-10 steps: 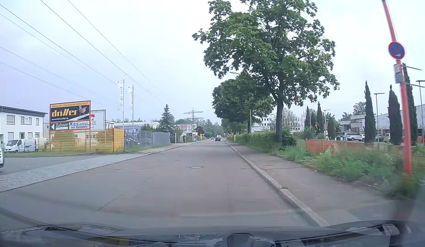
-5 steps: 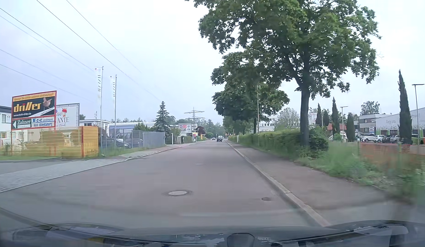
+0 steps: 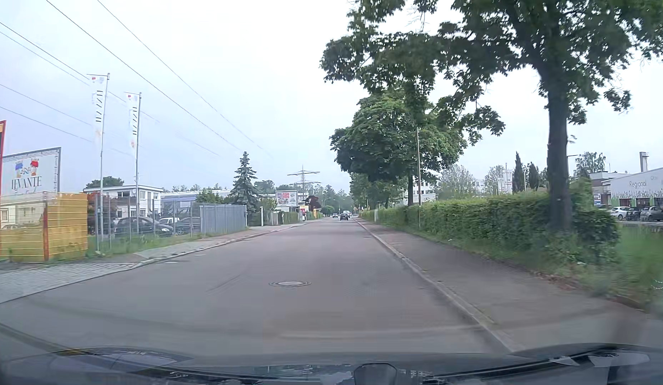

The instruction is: Follow the waypoints while adhering to traffic rules and regulations

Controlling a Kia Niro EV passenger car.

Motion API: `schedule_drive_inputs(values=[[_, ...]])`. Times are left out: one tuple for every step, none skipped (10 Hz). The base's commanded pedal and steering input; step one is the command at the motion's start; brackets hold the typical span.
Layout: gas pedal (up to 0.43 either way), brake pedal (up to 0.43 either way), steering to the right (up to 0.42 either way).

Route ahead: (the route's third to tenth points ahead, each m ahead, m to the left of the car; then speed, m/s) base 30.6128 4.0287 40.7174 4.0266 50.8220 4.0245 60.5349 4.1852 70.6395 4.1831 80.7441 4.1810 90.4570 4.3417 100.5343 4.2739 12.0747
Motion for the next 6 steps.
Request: schedule_drive_inputs(values=[[0.087, 0.000, -0.001], [0.087, 0.000, 0.002], [0.087, 0.000, 0.002], [0.087, 0.000, 0.002], [0.087, 0.000, 0.000], [0.087, 0.000, 0.000]])
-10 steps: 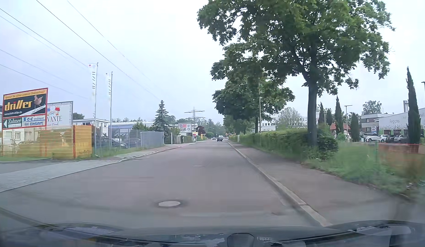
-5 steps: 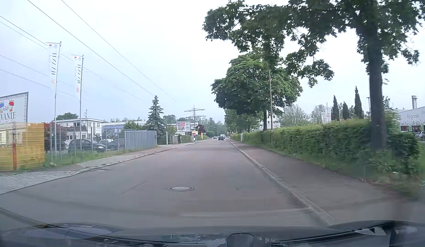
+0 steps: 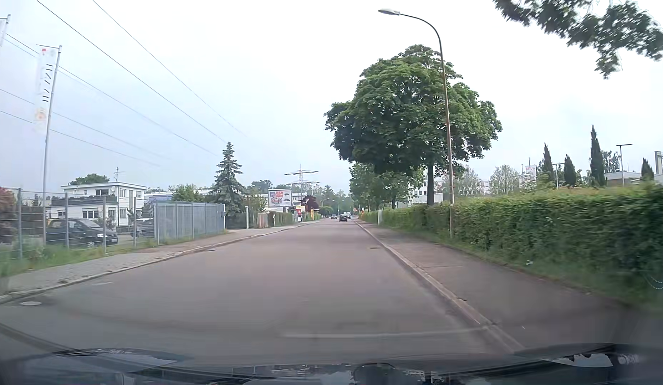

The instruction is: Follow the waypoints while adhering to traffic rules and regulations

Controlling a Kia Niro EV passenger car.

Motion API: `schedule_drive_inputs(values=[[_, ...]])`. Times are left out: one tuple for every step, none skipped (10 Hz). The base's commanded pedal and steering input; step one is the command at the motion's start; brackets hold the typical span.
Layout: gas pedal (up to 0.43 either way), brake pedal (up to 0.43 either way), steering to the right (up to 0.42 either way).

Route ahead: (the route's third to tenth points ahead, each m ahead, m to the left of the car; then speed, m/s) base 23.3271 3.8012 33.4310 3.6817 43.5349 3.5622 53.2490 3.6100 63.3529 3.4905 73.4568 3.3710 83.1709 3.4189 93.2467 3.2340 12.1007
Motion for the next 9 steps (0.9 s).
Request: schedule_drive_inputs(values=[[0.087, 0.000, 0.000], [0.087, 0.000, 0.000], [0.087, 0.000, 0.001], [0.087, 0.000, 0.001], [0.087, 0.000, 0.000], [0.079, 0.000, 0.000], [0.059, 0.000, 0.000], [0.039, 0.000, 0.000], [0.000, 0.000, 0.000]])
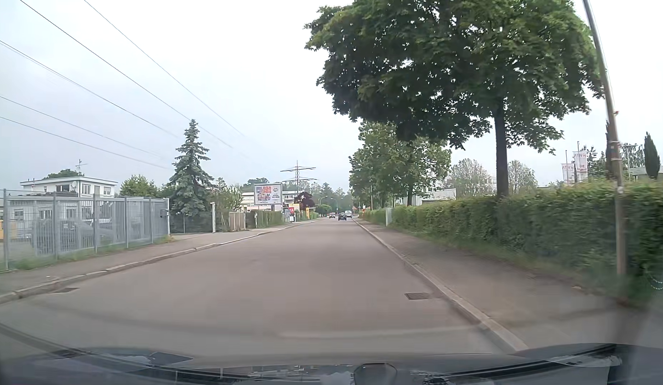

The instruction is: Follow the waypoints while adhering to traffic rules and regulations

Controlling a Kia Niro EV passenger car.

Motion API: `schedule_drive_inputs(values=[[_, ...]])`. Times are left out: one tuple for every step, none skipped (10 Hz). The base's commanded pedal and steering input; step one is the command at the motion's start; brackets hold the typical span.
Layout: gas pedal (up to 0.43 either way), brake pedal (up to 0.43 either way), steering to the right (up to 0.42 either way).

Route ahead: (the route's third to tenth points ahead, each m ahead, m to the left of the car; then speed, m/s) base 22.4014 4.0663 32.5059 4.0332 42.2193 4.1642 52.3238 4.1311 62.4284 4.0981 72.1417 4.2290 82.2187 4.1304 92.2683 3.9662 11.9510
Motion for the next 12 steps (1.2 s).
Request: schedule_drive_inputs(values=[[0.000, 0.000, 0.000], [0.000, 0.000, 0.000], [0.000, 0.000, 0.000], [0.000, 0.000, 0.000], [0.000, 0.000, 0.000], [0.000, 0.000, -0.001], [0.000, 0.000, 0.000], [0.000, 0.000, -0.001], [0.000, 0.000, 0.000], [0.000, 0.000, 0.000], [0.000, 0.000, 0.000], [0.000, 0.000, 0.000]])
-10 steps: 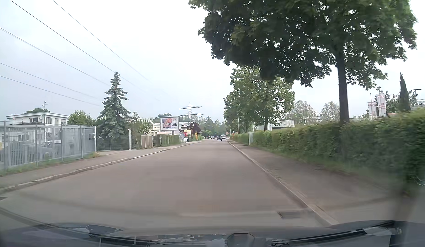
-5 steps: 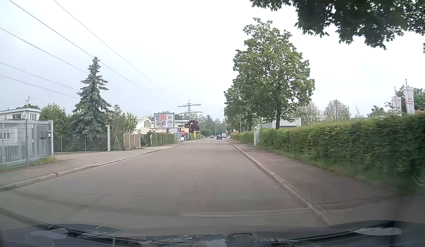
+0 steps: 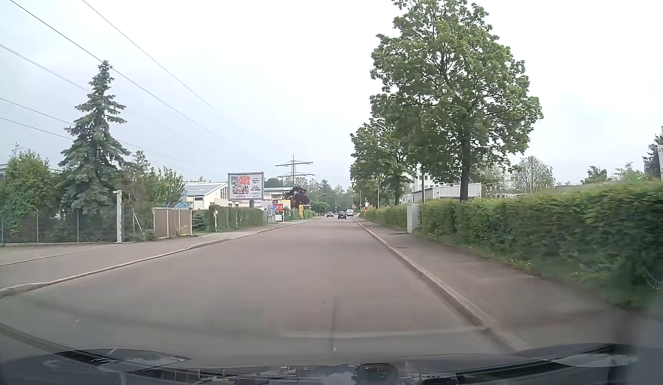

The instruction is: Follow the waypoints while adhering to traffic rules and regulations

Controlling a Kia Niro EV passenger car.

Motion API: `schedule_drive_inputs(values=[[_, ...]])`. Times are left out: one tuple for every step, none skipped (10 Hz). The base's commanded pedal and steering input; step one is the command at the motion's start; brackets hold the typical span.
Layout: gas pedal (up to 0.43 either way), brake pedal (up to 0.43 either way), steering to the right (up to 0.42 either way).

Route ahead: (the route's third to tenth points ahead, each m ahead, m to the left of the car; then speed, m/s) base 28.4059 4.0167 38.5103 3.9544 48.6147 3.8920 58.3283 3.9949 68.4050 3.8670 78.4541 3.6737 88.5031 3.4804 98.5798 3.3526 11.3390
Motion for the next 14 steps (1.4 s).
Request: schedule_drive_inputs(values=[[0.000, 0.000, -0.002], [0.000, 0.000, 0.000], [0.000, 0.000, 0.000], [0.000, 0.000, 0.000], [0.000, 0.000, -0.003], [0.000, 0.000, -0.003], [0.000, 0.000, -0.002], [0.000, 0.000, -0.002], [0.000, 0.000, -0.001], [0.000, 0.000, -0.001], [0.000, 0.000, -0.001], [0.000, 0.000, -0.001], [0.000, 0.000, -0.001], [0.000, 0.000, -0.001]])
